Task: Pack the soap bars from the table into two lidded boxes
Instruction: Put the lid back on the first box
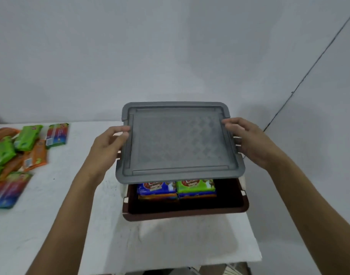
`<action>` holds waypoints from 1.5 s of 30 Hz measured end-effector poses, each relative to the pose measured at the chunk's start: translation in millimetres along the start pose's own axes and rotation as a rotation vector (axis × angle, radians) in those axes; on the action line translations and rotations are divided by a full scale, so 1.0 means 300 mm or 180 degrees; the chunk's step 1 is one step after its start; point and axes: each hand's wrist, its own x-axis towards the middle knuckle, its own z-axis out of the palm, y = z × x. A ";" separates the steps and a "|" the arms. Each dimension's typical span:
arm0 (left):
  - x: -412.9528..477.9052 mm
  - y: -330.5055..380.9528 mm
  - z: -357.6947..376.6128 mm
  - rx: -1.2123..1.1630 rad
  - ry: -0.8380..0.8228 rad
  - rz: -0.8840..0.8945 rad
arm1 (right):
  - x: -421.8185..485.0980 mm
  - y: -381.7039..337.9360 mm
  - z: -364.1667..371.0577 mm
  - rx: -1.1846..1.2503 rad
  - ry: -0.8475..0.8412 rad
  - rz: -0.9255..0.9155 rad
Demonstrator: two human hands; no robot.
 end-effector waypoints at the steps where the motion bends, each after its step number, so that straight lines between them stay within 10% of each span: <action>1: -0.033 -0.017 0.008 0.0159 0.0037 0.0108 | -0.037 0.020 0.009 -0.0343 0.0114 -0.0177; 14: -0.218 -0.195 0.118 0.2535 0.0708 0.0580 | -0.184 0.325 0.074 -0.2735 0.1217 -0.0833; 24: -0.241 -0.197 0.125 0.1111 0.0587 -0.0866 | -0.216 0.305 0.084 -0.1766 0.0868 -0.0552; 32: -0.289 -0.189 0.129 0.1467 0.0771 0.0030 | -0.258 0.290 0.114 -0.1791 0.1614 -0.0499; 45: -0.295 -0.211 0.137 0.1230 0.0444 0.0015 | -0.265 0.340 0.107 -0.0237 0.1265 -0.0467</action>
